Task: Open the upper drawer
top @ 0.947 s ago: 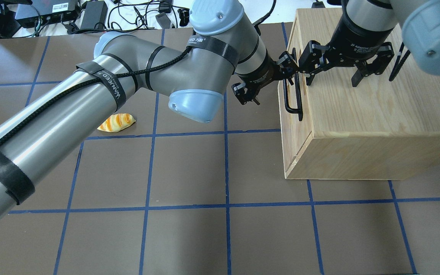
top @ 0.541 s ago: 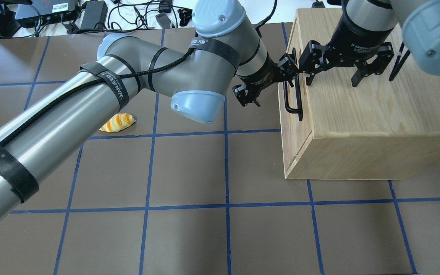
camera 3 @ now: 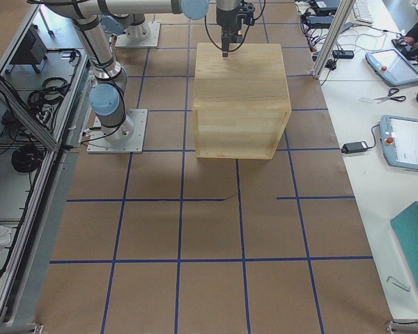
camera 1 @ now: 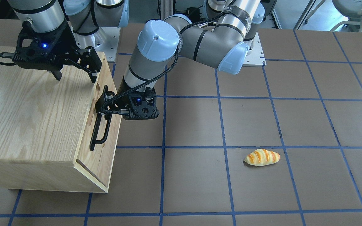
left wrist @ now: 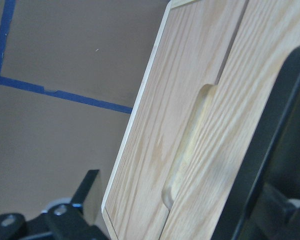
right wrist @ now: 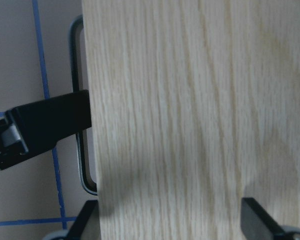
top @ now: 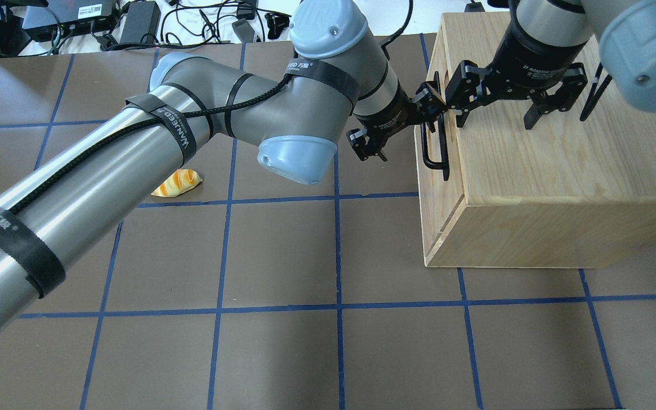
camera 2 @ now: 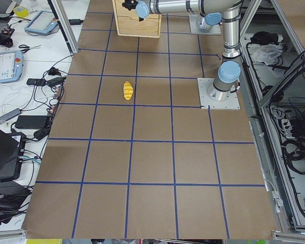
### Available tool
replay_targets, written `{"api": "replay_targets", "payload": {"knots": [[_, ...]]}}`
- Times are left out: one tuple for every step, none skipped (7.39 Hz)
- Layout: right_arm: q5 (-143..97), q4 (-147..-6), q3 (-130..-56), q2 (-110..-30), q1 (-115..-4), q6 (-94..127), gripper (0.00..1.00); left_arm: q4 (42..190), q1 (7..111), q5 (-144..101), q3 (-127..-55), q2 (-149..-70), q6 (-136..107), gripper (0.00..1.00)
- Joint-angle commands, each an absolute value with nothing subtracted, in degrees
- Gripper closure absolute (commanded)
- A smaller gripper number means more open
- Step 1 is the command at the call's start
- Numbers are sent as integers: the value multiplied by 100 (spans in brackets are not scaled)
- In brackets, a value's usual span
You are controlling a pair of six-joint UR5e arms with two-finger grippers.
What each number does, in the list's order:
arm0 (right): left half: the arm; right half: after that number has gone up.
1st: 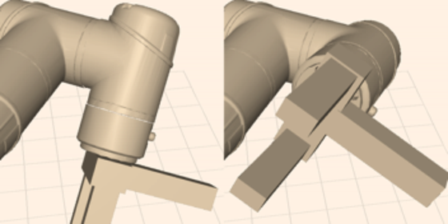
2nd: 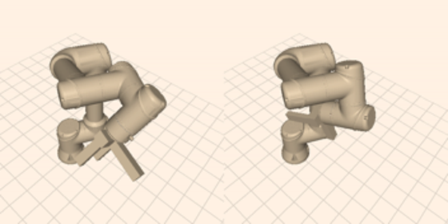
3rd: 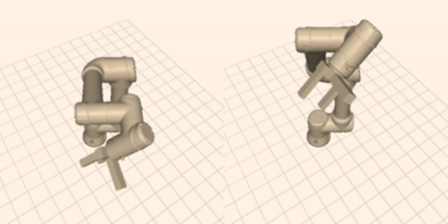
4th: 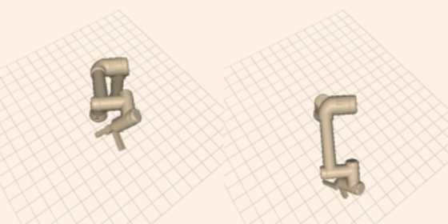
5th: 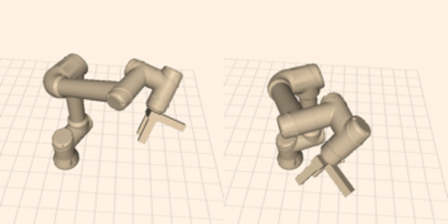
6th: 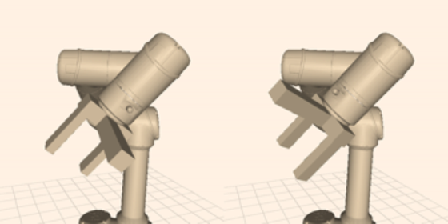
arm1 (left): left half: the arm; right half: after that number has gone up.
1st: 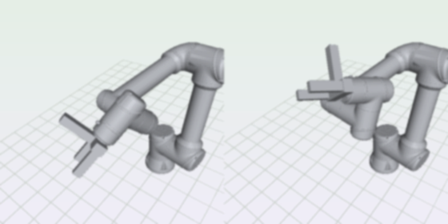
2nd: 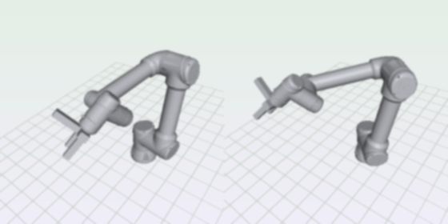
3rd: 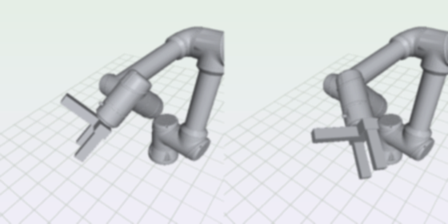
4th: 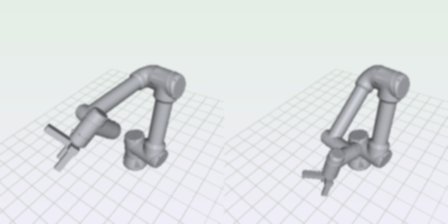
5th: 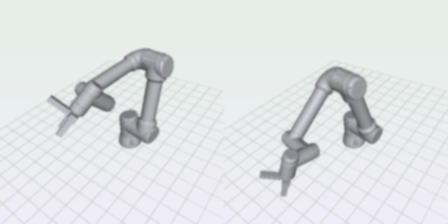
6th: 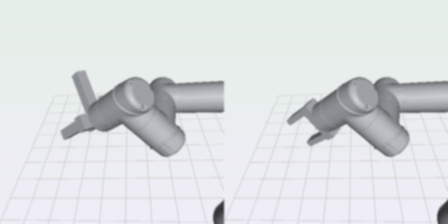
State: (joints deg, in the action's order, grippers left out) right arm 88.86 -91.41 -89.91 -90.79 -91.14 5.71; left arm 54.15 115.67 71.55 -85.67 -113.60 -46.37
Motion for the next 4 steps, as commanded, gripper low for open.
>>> {"api": "replay_targets", "payload": {"knots": [[8886, -9141, -8991, -9079, -9114, 571, 0, 5423, 11566, 7181, -8526, -11321, -4597, 0], [8894, -9141, -8991, -9079, -9114, 571, 0, 5432, 11566, 7198, -8395, -11338, -4597, 0], [8895, -9141, -8991, -9079, -9114, 571, 0, 5484, 11558, 7320, -8324, -11338, -4597, 0], [8886, -9141, -8991, -9079, -9114, 571, 0, 5493, 11558, 7443, -8323, -11338, -4588, 0]]}}
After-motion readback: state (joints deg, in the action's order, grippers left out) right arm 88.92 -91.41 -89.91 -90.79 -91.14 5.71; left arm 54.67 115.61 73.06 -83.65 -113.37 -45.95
